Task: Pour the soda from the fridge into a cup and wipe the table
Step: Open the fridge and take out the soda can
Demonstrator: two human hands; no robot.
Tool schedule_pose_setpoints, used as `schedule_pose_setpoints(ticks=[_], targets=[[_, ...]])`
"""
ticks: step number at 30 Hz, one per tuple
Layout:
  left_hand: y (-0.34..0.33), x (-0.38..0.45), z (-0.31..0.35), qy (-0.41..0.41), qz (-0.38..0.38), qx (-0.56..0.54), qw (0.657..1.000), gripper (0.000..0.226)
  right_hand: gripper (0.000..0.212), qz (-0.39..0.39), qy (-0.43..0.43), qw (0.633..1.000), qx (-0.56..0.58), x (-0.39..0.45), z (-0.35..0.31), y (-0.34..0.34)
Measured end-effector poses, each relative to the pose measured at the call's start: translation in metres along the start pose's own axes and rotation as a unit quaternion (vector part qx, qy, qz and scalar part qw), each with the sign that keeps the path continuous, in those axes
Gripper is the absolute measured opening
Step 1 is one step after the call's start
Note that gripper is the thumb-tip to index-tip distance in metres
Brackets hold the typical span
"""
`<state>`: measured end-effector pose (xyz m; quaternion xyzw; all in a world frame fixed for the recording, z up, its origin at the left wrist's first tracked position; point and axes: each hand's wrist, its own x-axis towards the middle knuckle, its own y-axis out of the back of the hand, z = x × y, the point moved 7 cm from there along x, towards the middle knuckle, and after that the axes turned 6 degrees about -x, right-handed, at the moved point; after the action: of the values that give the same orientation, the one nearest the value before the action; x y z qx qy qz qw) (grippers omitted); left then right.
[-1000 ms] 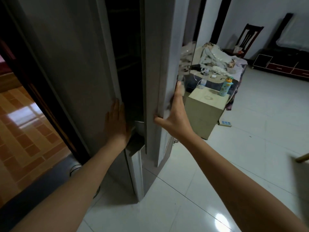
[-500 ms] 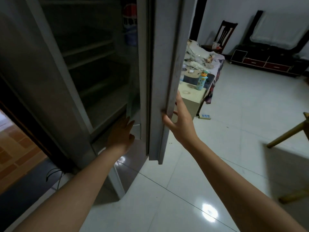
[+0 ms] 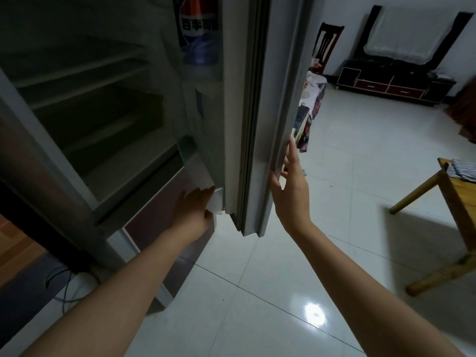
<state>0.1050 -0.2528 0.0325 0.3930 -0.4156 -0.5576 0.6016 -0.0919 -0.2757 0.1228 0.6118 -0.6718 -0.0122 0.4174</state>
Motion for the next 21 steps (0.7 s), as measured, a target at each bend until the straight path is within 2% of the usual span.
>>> schedule_pose_setpoints(ticks=[3, 6, 9, 16, 21], targets=[[0.0, 0.008, 0.019, 0.001, 0.008, -0.015, 1.0, 0.058, 0.075, 0.03, 0.032, 0.996, -0.078, -0.005, 0.013, 0.009], [-0.002, 0.018, 0.034, -0.009, -0.007, -0.022, 1.0, 0.054, 0.076, 0.03, 0.023, 0.989, -0.14, -0.007, 0.029, 0.01], [-0.005, 0.031, 0.047, -0.025, -0.022, -0.04, 0.999, 0.053, 0.083, 0.022, 0.0, 0.989, -0.146, 0.001, 0.044, 0.013], [-0.018, 0.07, 0.077, -0.106, -0.06, -0.009, 0.993, 0.052, 0.081, 0.002, -0.093, 0.985, -0.143, 0.03, 0.079, 0.026], [-0.036, 0.104, 0.091, -0.123, -0.102, -0.075, 0.984, 0.05, 0.08, 0.015, -0.126, 0.983, -0.136, 0.06, 0.105, 0.039]])
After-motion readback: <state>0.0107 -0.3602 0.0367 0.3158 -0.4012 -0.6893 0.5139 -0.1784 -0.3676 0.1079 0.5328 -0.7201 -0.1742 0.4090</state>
